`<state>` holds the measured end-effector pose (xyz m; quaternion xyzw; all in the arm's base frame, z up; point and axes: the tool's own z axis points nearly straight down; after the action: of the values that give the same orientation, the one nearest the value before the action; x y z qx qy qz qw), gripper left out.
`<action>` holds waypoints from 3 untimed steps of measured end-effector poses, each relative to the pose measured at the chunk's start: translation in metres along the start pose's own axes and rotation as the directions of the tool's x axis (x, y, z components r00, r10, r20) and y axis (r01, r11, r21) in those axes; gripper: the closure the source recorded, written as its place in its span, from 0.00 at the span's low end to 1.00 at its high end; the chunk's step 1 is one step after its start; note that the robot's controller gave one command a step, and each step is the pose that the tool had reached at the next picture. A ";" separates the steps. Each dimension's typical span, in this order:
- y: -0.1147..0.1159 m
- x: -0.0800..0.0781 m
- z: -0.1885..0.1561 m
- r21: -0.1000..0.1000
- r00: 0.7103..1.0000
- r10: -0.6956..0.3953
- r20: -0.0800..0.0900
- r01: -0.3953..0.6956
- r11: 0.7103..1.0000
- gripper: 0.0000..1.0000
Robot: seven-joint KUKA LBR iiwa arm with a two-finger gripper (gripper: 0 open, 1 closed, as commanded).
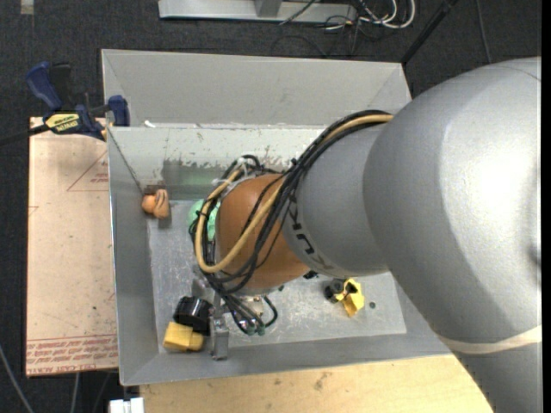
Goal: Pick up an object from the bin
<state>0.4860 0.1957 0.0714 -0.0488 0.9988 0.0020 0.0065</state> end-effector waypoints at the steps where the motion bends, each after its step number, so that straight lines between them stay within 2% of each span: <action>1: 0.000 0.005 -0.001 0.002 0.999 -0.049 -0.005 0.049 0.999 1.00; 3: -0.001 0.006 -0.003 0.003 0.999 -0.049 -0.010 0.049 0.999 1.00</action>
Offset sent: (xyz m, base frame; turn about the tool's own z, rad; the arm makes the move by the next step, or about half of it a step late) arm 0.0000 0.0000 0.0000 0.0000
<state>0.4801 0.1946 0.0746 -0.0731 0.9973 0.0002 0.0017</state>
